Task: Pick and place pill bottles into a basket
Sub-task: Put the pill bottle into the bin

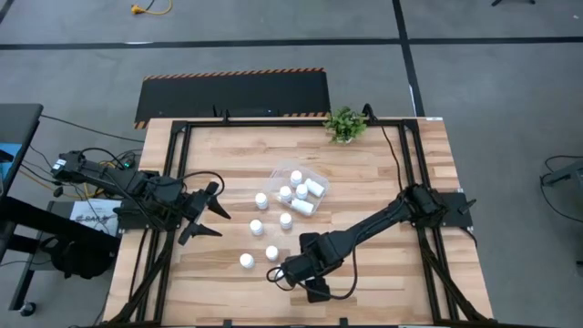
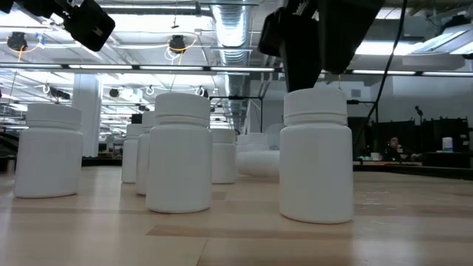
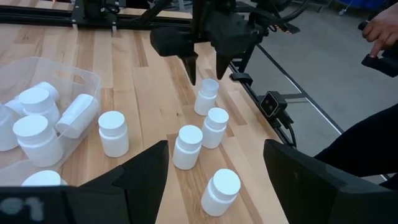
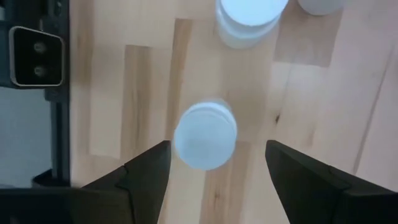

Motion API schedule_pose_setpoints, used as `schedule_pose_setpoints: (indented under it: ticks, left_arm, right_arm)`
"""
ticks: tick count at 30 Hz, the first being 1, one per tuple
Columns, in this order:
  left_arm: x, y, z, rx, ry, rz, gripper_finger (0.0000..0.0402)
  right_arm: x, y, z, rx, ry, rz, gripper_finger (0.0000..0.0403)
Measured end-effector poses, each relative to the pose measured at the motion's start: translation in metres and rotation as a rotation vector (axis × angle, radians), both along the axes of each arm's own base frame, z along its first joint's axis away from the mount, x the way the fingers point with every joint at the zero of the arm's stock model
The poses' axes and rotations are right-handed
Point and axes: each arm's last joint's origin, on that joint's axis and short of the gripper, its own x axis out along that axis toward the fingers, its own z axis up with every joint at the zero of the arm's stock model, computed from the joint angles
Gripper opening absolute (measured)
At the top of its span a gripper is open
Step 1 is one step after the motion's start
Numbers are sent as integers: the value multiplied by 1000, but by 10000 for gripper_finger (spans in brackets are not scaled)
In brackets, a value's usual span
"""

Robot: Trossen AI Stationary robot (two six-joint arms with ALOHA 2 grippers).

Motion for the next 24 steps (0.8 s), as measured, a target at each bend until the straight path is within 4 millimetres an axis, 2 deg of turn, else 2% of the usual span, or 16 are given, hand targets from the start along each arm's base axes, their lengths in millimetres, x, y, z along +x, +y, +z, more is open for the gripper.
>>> schedule_pose_setpoints:
  ticks: [24]
  left_arm:
    - [0,0,0,0,-1,-1,251]
  right_arm:
    - [0,2,0,-21,-29,92,255]
